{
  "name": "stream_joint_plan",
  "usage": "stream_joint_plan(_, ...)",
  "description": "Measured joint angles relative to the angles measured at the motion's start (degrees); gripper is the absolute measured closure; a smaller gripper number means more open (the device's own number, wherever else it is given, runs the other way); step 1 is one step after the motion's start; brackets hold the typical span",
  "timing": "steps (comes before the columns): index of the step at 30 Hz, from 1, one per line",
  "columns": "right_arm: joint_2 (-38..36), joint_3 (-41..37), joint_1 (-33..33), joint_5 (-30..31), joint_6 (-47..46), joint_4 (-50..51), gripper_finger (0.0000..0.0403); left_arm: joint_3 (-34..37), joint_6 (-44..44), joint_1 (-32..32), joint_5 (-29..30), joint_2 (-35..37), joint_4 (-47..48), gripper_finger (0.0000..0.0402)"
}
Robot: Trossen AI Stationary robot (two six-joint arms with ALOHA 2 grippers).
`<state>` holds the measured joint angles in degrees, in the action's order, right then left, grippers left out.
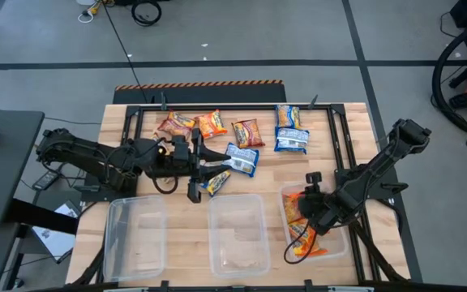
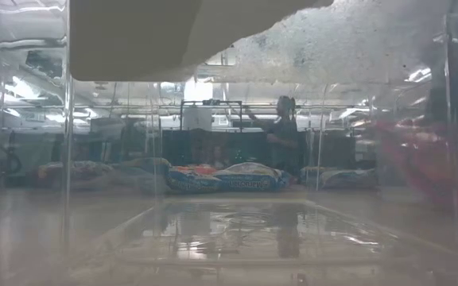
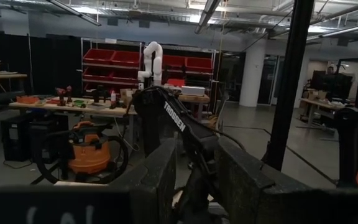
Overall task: Sort Maruchan noodles
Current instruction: Adjust the orange noodle pack on the right transparent bin
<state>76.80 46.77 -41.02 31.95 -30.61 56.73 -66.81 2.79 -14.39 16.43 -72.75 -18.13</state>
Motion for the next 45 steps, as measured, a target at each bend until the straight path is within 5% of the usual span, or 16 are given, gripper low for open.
stream_joint_plan(5,-0.3,0.0,-0.3,-0.4,-6.8,6.3,0.0293,0.0,0.0,0.0,0.0,0.0,0.1,0.0285)
stream_joint_plan(13,-0.4,-3.9,1.7,-8.0,-6.1,-2.5,0.0302,0.0,0.0,0.0,0.0,0.0,0.4,0.0285)
stream_joint_plan(23,-0.4,1.2,1.6,-7.1,-5.4,1.8,0.0393,0.0,0.0,0.0,0.0,0.0,0.7,0.0285)
stream_joint_plan(32,0.8,5.1,-4.0,10.6,-14.7,14.8,0.0398,0.0,0.0,0.0,0.0,0.0,1.0,0.0285)
stream_joint_plan(37,4.3,2.4,-7.7,6.7,-15.7,11.8,0.0398,0.0,0.1,-0.3,0.0,0.0,1.0,0.0285)
stream_joint_plan(45,3.7,3.9,-10.4,-7.9,-14.6,8.5,0.0386,0.0,0.1,-0.6,0.0,0.0,1.0,0.0285)
